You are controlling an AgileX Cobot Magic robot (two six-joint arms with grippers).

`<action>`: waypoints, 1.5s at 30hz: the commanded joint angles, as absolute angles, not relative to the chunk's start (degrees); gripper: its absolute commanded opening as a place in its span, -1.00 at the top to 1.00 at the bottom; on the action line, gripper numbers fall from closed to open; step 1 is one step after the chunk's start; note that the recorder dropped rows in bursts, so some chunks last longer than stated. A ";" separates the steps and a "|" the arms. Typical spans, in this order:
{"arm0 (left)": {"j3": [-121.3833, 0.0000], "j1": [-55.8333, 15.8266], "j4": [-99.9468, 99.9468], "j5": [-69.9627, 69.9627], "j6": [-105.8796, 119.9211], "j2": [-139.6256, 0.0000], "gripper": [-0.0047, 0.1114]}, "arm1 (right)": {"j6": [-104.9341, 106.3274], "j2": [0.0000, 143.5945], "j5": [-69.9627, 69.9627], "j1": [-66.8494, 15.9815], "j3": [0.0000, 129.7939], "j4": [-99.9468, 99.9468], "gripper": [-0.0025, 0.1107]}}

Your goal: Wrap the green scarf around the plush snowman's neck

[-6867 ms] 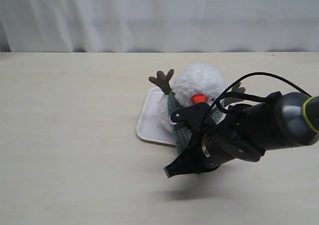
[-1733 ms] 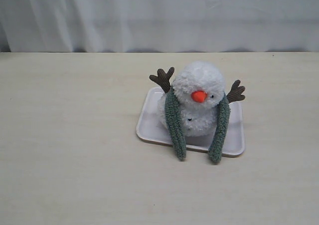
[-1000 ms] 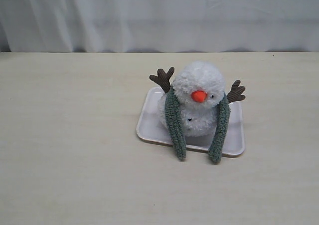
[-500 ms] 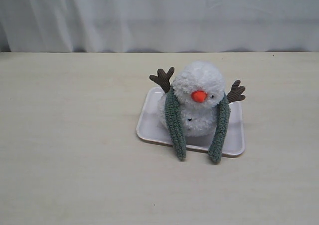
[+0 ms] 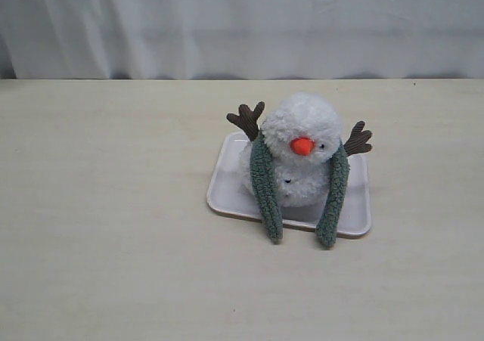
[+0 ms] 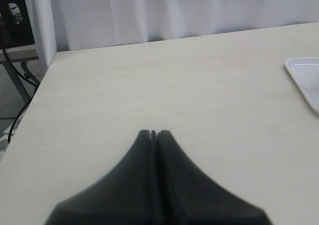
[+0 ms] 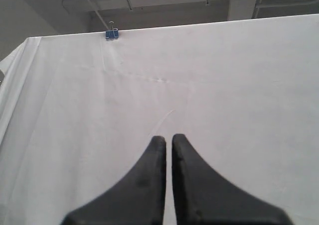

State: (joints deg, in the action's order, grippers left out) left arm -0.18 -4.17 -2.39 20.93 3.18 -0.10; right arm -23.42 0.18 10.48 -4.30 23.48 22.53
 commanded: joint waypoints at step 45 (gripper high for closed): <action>0.00 -4.09 -2.34 20.29 3.12 0.00 0.92 | -6.42 0.00 -3.04 -4.05 0.00 5.50 0.88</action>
State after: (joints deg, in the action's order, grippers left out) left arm -0.18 -4.17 -2.39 20.93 3.18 -0.10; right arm -7.93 0.28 0.00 -4.30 0.16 5.83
